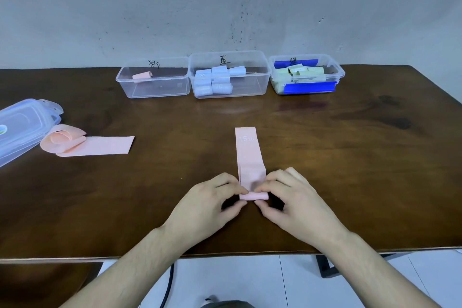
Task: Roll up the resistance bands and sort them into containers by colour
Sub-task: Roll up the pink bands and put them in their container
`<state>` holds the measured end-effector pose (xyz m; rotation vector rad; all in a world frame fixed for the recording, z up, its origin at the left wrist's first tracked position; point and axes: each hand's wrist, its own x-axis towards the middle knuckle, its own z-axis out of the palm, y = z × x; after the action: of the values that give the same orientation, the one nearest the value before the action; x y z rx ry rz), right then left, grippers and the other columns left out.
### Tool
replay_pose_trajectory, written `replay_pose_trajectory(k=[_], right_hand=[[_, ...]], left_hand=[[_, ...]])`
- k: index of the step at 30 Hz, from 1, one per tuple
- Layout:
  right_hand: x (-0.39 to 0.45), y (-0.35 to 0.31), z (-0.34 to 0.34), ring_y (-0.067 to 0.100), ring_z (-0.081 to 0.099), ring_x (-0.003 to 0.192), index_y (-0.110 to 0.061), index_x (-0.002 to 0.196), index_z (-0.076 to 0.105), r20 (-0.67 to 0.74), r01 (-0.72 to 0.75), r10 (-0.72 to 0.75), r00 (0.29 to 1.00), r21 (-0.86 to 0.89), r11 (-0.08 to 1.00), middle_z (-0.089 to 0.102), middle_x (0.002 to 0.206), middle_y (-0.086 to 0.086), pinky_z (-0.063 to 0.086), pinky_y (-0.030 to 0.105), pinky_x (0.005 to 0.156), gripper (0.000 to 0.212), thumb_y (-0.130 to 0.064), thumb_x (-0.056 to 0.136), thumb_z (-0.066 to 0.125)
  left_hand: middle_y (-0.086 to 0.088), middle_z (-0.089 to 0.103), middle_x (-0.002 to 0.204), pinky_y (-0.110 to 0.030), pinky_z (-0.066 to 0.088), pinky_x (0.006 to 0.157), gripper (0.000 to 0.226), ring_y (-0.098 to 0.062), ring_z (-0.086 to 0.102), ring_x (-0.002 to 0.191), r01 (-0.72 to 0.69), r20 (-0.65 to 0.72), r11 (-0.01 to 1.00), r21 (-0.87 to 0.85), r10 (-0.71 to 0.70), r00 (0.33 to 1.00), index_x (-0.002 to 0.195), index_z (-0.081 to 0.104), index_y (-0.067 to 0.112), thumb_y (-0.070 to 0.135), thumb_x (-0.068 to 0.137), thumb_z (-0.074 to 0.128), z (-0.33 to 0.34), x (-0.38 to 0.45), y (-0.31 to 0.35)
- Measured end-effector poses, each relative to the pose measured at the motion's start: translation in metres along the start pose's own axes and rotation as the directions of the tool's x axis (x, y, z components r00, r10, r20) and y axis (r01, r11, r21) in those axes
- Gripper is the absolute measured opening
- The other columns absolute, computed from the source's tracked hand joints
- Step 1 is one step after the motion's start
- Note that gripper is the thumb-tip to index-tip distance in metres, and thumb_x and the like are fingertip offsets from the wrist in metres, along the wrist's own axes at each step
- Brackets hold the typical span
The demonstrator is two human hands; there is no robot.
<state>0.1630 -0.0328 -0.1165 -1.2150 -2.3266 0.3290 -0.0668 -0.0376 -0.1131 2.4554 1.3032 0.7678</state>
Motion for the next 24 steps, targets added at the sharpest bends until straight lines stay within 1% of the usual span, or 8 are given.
replay_pose_trajectory(k=[4,7,10,12,14,17,20,24], right_hand=[[-0.0005,-0.0006,0.0010,0.005,0.047,0.098,-0.038,0.112,0.069,-0.015,-0.004,0.004,1.000,-0.016,1.000,0.055,0.108,-0.028,0.048,0.029,0.087,0.021,-0.040,0.092,0.063],[-0.0020,0.0002,0.0025,0.004,0.047,0.098,-0.037,0.115,0.069,-0.022,-0.011,0.010,1.000,-0.030,0.999,0.056,0.108,-0.027,0.049,0.028,0.085,0.025,-0.040,0.092,0.061],[-0.0015,0.0012,0.0032,0.006,0.047,0.097,-0.036,0.121,0.069,-0.034,-0.028,0.027,0.999,-0.047,0.999,0.056,0.108,-0.024,0.049,0.030,0.086,0.029,-0.039,0.092,0.061],[-0.0005,0.0012,0.0039,0.008,0.047,0.097,-0.035,0.124,0.068,-0.027,-0.023,0.021,0.999,-0.072,0.997,0.056,0.108,-0.022,0.048,0.031,0.087,0.032,-0.040,0.094,0.058],[-0.0001,0.0011,0.0042,0.008,0.046,0.097,-0.034,0.126,0.067,-0.023,-0.027,0.025,0.999,-0.092,0.995,0.056,0.109,-0.021,0.048,0.032,0.087,0.035,-0.041,0.094,0.055],[-0.0005,0.0008,0.0040,0.008,0.045,0.100,-0.032,0.128,0.067,-0.031,-0.052,0.049,0.998,-0.115,0.992,0.056,0.112,-0.019,0.049,0.033,0.087,0.036,-0.039,0.094,0.060],[-0.0004,0.0005,0.0025,0.005,0.043,0.103,-0.034,0.130,0.064,-0.041,-0.077,0.074,0.996,-0.085,0.993,0.053,0.114,-0.021,0.047,0.029,0.090,0.037,-0.036,0.093,0.065],[0.0016,0.0017,0.0031,0.004,0.044,0.102,-0.035,0.122,0.066,-0.038,-0.073,0.071,0.997,-0.080,0.994,0.055,0.111,-0.023,0.047,0.032,0.089,0.029,-0.033,0.093,0.066]], left_hand=[[0.015,0.058,0.105,0.002,0.032,0.068,0.018,0.017,0.044,0.070,0.006,0.009,1.000,0.012,-0.006,1.000,0.109,0.073,0.023,0.025,0.091,0.070,-0.0001,0.0000,0.0007],[0.015,0.059,0.104,0.002,0.032,0.069,0.020,0.020,0.042,0.072,0.006,0.014,1.000,0.026,-0.006,1.000,0.112,0.073,0.023,0.025,0.094,0.066,0.0004,0.0006,0.0009],[0.017,0.056,0.106,-0.001,0.034,0.070,0.024,0.017,0.044,0.073,0.033,0.013,0.999,0.017,-0.033,0.999,0.118,0.071,0.024,0.030,0.098,0.060,0.0011,0.0016,0.0019],[0.017,0.053,0.109,0.000,0.033,0.069,0.026,0.015,0.045,0.072,0.037,0.010,0.999,0.018,-0.037,0.999,0.121,0.068,0.024,0.029,0.097,0.061,0.0016,0.0028,0.0030],[0.015,0.054,0.111,0.002,0.032,0.068,0.026,0.017,0.045,0.073,0.034,0.010,0.999,0.013,-0.034,0.999,0.119,0.067,0.023,0.023,0.093,0.066,0.0018,0.0039,0.0031],[0.014,0.057,0.106,0.005,0.030,0.069,0.021,0.021,0.044,0.075,0.036,0.011,0.999,0.022,-0.036,0.999,0.112,0.071,0.021,0.018,0.091,0.070,0.0023,0.0054,0.0000],[0.016,0.057,0.106,0.003,0.032,0.069,0.020,0.021,0.044,0.074,0.047,0.008,0.999,0.027,-0.047,0.999,0.113,0.071,0.023,0.022,0.094,0.067,0.0036,0.0077,-0.0024],[0.020,0.054,0.109,-0.002,0.037,0.067,0.023,0.014,0.048,0.073,0.068,0.021,0.998,0.015,-0.068,0.997,0.118,0.069,0.026,0.030,0.097,0.061,0.0040,0.0085,-0.0032]])
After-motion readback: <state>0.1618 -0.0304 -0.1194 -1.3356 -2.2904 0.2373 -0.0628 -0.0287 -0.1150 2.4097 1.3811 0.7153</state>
